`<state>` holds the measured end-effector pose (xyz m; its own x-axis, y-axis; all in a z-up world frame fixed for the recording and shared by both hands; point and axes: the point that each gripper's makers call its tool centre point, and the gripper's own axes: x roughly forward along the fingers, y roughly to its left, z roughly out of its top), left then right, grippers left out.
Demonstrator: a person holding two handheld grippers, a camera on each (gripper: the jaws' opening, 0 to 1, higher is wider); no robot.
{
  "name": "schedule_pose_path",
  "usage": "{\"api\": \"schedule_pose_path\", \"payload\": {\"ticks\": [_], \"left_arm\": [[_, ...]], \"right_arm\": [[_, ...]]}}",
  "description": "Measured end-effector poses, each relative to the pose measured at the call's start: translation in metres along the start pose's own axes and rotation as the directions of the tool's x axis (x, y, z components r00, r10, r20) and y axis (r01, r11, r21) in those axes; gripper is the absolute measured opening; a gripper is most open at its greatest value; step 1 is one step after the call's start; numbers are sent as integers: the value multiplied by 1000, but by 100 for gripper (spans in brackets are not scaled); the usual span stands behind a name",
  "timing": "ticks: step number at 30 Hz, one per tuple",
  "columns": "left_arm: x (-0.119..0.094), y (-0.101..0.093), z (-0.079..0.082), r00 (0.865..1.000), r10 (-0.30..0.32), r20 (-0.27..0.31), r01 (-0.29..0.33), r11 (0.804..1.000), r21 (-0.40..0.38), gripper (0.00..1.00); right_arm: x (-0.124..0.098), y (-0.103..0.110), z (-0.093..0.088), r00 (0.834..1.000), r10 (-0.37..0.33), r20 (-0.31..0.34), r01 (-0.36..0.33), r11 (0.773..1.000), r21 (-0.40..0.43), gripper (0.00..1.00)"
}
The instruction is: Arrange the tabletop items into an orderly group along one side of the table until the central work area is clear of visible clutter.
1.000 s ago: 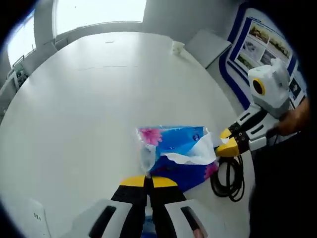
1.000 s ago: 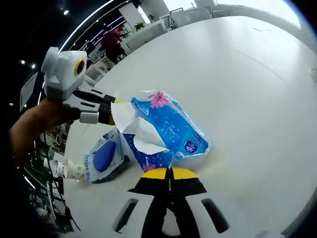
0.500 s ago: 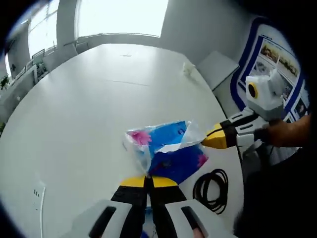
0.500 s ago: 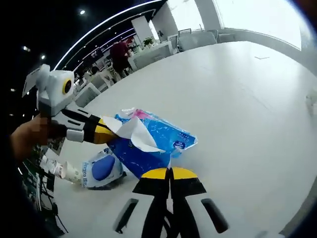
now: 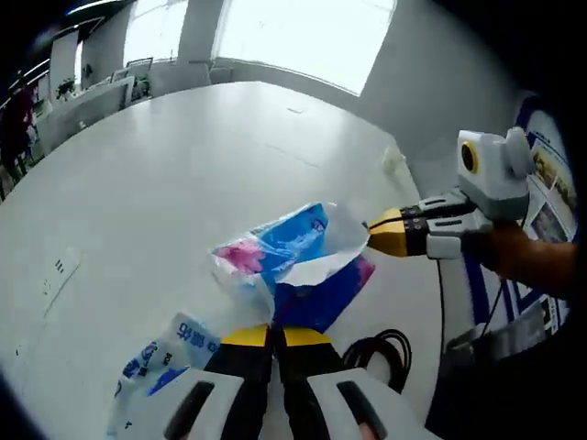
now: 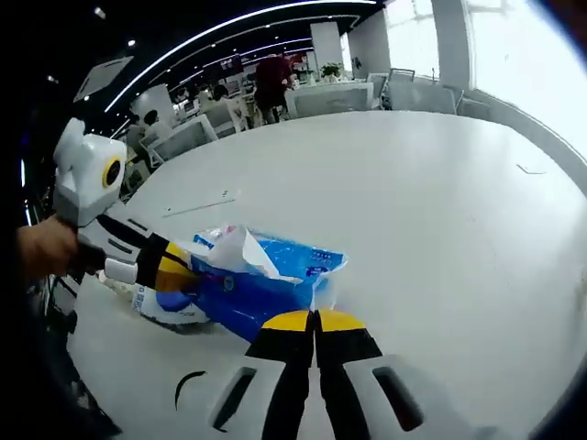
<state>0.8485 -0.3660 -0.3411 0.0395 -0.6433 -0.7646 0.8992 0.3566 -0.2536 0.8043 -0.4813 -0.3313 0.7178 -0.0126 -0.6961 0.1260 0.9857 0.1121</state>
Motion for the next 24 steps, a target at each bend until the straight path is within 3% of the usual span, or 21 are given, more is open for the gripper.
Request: {"api": "schedule_pose_path", "payload": {"ticks": [5,9,13,21,24], "left_arm": [[7,-5,-11,1000,15,-3,-15,1000,-27,2],[17,-9,-15,1000,17,-13,-18,999,-42,2],[24,-4,-18,999,36,-35,-38,998,-52,2],[32,6,-16,995,58,-80,-61,997,-40,3],[34,6,-18,992,64,-109,-62,998,25,3]], "right_arm": [[11,-4,8,999,34,3,-33,997,-76,0],[21,-4,8,998,50,-26,-54,979,-196,0],[28,-2,6,997,64,-44,-73,964,-254,0],[43,-9,1,995,75,-70,-90,965,-247,0],[48,-11,-6,992,88,-95,-105,974,-199,0]]}}
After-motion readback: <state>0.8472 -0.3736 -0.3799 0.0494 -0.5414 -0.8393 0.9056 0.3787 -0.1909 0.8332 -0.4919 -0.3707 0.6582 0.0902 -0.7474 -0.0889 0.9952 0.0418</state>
